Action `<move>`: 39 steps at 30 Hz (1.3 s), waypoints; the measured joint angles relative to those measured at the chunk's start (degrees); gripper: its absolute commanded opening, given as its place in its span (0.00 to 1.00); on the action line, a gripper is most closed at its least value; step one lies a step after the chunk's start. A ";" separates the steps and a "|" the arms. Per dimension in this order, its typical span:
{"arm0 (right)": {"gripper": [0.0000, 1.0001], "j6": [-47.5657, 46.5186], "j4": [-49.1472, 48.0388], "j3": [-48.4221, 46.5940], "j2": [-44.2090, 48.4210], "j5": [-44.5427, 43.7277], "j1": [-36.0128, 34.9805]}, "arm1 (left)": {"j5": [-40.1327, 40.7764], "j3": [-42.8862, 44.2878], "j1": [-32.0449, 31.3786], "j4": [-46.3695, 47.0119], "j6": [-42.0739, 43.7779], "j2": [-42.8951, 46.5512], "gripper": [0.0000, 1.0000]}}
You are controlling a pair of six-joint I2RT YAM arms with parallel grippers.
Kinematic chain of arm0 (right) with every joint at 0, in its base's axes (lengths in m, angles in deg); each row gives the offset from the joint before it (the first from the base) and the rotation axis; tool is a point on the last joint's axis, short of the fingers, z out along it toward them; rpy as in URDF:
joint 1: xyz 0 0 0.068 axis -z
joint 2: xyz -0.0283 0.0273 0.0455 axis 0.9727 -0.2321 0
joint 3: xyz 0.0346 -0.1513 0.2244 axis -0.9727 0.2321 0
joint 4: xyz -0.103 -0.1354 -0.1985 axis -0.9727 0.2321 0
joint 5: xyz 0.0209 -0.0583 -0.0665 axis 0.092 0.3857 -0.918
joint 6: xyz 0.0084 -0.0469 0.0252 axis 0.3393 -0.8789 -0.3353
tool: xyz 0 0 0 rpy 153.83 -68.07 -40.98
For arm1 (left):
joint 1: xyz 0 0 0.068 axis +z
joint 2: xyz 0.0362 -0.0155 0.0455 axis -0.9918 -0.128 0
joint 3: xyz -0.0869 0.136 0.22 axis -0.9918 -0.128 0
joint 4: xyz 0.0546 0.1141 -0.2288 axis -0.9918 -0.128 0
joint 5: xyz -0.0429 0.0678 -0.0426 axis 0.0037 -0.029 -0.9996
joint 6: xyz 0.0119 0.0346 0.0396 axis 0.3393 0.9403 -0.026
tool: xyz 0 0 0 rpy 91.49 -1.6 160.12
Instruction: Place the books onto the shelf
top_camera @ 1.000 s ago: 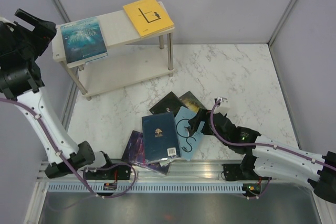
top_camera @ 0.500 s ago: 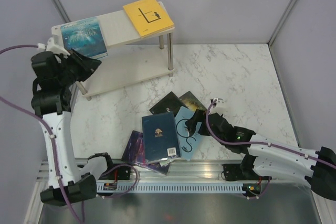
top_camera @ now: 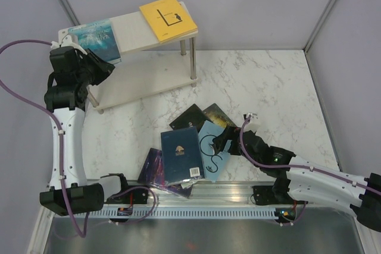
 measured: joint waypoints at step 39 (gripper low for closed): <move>0.96 -4.46 -22.75 0.31 -14.75 16.06 -0.26 | -12.15 -55.67 -17.29 12.46 -6.27 19.23 0.90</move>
